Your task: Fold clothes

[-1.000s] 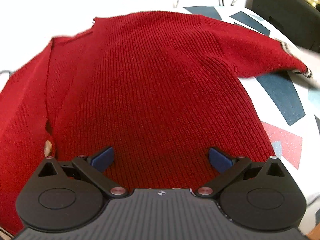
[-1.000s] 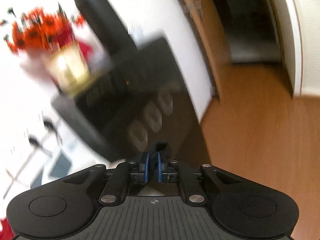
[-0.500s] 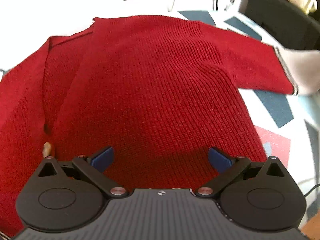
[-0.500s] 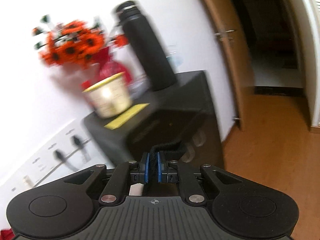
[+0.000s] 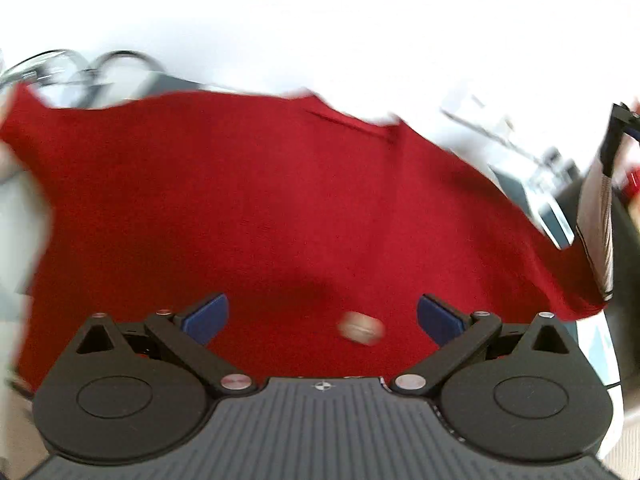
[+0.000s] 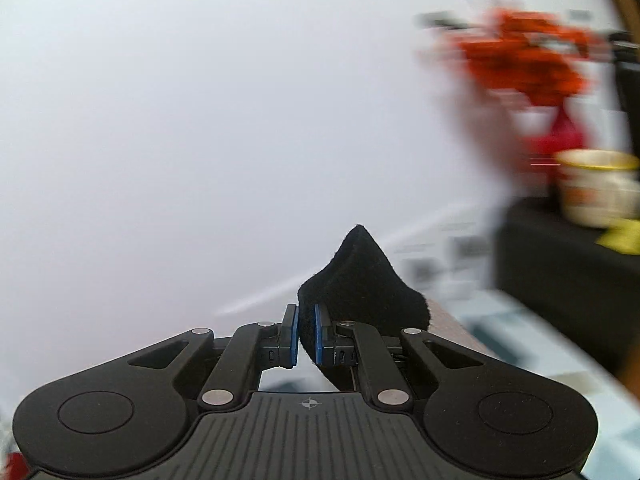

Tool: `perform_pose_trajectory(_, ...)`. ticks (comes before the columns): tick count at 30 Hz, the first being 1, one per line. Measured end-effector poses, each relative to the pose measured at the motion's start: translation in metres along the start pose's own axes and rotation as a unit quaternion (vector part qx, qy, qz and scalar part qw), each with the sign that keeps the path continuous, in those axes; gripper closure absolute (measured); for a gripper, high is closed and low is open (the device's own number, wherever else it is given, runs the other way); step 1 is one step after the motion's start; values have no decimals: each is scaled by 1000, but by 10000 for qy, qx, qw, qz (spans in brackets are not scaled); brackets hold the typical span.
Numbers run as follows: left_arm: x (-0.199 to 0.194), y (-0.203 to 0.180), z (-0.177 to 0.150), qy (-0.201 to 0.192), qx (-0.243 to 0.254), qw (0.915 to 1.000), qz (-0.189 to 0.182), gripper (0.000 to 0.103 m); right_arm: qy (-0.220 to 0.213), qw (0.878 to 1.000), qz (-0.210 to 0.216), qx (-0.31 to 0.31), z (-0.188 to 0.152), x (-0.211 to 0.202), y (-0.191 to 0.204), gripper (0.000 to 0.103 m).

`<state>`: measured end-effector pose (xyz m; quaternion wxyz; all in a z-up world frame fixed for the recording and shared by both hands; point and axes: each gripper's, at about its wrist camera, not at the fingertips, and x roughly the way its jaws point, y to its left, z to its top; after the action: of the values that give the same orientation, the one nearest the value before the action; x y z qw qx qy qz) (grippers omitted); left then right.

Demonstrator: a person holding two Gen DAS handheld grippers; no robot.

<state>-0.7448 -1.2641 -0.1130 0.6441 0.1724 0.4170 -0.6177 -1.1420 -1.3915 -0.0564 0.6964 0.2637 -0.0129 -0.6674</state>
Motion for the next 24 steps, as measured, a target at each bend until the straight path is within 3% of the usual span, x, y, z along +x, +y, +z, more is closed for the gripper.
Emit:
perform_pose_trajectory(5, -21, 86, 17, -151, -372, 9985, 367, 0, 736, 9906, 1059, -462, -38, 73, 138, 96)
perform_pose_trajectory(9, -18, 128, 24, -30, -417, 9972, 618, 0, 1675, 9705, 1550, -778, -115, 123, 228, 96)
perform_pose_trajectory(13, -14, 155, 35, 48, -291, 9975, 643, 0, 2697, 9412, 1694, -1128, -201, 152, 289, 96)
perform_pose_trajectory(16, -16, 161, 45, -10, 4, 9984, 569, 0, 3128, 9214, 1795, -1445, -239, 150, 313, 93)
perform_pose_trajectory(17, -14, 162, 49, -33, 90, 9987, 494, 0, 3249, 9161, 1844, -1456, -244, 146, 316, 87)
perform_pose_trajectory(18, -11, 163, 55, -26, 134, 9992, 368, 0, 3290, 9153, 1789, -1482, -243, 144, 318, 71)
perform_pose_trajectory(19, -8, 164, 61, -7, 162, 9996, 222, 0, 3184, 9207, 1656, -1535, -236, 139, 315, 62)
perform_pose_trajectory(24, 31, 149, 92, 236, 16, 9987, -458, 0, 2355, 9597, 961, -1192, -174, 109, 253, 56)
